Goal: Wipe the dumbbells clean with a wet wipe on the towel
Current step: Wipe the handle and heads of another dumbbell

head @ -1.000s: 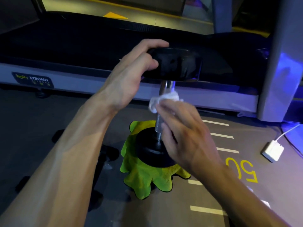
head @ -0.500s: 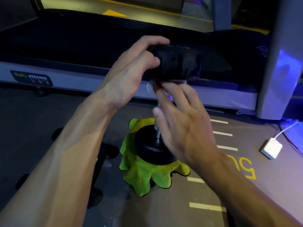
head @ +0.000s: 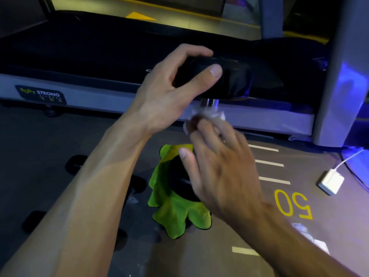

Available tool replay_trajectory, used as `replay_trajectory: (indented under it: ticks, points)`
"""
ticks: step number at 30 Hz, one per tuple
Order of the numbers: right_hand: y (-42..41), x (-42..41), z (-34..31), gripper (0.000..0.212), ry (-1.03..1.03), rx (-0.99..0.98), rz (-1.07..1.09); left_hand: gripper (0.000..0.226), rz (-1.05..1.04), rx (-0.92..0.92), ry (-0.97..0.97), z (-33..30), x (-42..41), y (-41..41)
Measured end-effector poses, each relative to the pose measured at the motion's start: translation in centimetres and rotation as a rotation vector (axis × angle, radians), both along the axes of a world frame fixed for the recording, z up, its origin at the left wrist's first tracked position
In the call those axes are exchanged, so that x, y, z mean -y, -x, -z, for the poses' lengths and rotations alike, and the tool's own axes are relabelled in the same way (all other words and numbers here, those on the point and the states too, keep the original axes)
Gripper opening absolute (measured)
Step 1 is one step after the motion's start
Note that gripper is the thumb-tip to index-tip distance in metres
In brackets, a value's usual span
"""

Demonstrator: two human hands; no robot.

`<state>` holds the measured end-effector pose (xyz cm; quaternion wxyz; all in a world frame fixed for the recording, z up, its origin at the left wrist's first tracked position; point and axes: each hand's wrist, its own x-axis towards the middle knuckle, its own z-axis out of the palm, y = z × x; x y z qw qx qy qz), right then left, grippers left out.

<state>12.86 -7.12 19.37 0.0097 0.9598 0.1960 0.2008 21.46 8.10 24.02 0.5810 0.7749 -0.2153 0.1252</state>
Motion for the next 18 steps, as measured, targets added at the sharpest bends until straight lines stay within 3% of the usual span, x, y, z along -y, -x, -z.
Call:
replay_trajectory:
  ticks: [3,9,12,18]
  points:
    - [2.7,0.1,3.1,0.048,0.049,-0.119,-0.047,0.041,-0.012,0.008,0.034,0.2,0.2,-0.1]
    - [-0.4,1.8,0.8,0.05,-0.037,0.022,-0.121,0.045,-0.018,-0.004,0.04,0.0,0.1,0.2]
    - [-0.2,2.2,1.5,0.054,-0.003,-0.031,-0.131,0.049,-0.038,0.012,0.042,0.0,0.5,0.3]
    - [3.3,2.5,4.9,0.049,-0.15,-0.103,-0.199,0.048,-0.068,0.013,0.055,0.3,0.6,0.6]
